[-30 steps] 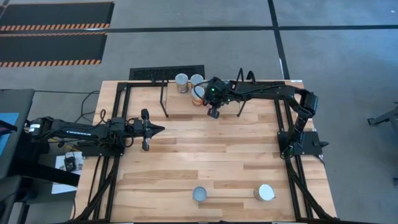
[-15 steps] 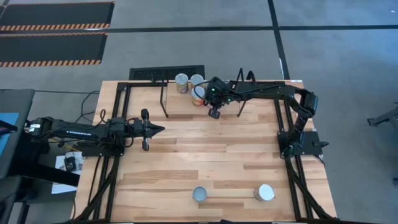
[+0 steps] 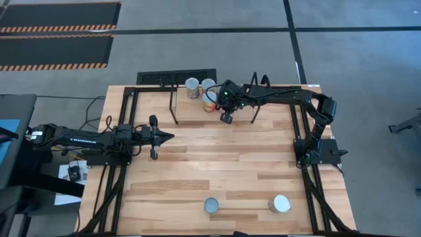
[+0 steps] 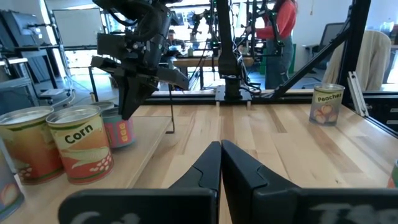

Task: Pick and place cans onto a shelf
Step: Put the canned mix vegetables on the shelf

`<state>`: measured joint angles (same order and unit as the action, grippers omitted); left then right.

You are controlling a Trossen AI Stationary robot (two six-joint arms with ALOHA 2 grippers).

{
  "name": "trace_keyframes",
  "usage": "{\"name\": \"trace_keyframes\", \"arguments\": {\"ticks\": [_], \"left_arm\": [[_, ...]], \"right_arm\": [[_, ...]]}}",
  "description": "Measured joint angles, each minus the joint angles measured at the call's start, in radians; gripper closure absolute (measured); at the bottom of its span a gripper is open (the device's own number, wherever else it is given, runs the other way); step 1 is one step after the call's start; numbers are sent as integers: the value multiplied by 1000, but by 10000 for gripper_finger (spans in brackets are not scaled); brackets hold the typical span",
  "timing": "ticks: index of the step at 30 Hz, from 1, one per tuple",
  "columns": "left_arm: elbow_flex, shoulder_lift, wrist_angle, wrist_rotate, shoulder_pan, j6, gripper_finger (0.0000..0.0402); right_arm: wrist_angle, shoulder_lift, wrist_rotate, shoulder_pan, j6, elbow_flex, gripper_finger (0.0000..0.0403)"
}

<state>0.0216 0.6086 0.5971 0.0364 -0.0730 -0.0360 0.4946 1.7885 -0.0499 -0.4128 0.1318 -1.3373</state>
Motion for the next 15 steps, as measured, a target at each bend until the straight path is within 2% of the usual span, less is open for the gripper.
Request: {"name": "trace_keyframes", "arguments": {"ticks": [15], "left_arm": [[0, 0, 0, -2, 0, 0, 401]], "right_arm": [[-8, 35, 24, -8, -2, -2, 385]]}}
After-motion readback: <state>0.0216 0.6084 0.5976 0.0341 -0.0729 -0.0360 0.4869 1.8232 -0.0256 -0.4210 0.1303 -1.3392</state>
